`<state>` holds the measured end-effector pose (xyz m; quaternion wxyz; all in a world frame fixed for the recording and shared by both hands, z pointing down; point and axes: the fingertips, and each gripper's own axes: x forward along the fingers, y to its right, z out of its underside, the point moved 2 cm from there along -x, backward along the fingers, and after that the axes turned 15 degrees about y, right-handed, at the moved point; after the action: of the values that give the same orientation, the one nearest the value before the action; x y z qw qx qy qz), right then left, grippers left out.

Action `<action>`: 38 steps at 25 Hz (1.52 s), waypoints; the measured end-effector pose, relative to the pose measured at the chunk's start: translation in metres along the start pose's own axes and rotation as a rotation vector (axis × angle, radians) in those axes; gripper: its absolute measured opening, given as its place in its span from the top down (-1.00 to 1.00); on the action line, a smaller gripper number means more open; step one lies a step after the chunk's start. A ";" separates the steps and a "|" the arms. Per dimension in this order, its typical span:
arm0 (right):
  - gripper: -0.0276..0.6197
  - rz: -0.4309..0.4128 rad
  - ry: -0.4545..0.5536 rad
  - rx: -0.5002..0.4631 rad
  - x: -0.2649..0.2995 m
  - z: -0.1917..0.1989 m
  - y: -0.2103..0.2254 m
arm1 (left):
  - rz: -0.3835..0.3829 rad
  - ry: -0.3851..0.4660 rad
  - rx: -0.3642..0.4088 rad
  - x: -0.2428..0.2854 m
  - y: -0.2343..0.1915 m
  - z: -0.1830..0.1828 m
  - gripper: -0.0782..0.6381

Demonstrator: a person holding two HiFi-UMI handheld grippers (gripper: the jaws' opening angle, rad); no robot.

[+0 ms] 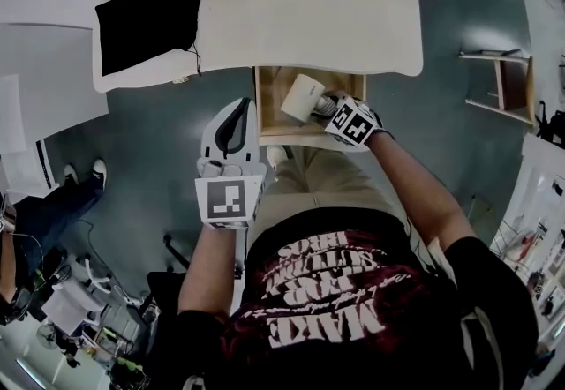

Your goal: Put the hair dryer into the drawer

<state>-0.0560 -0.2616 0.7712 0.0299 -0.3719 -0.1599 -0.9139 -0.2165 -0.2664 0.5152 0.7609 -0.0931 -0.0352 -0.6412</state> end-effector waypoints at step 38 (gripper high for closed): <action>-0.02 0.341 -0.041 0.235 -0.009 0.033 0.035 | 0.039 -0.004 0.051 -0.039 0.010 0.001 0.77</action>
<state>-0.0217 -0.2848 0.7968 0.2242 -0.4062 -0.2009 -0.8628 -0.2132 -0.2271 0.5088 0.7754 -0.0756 -0.0512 -0.6248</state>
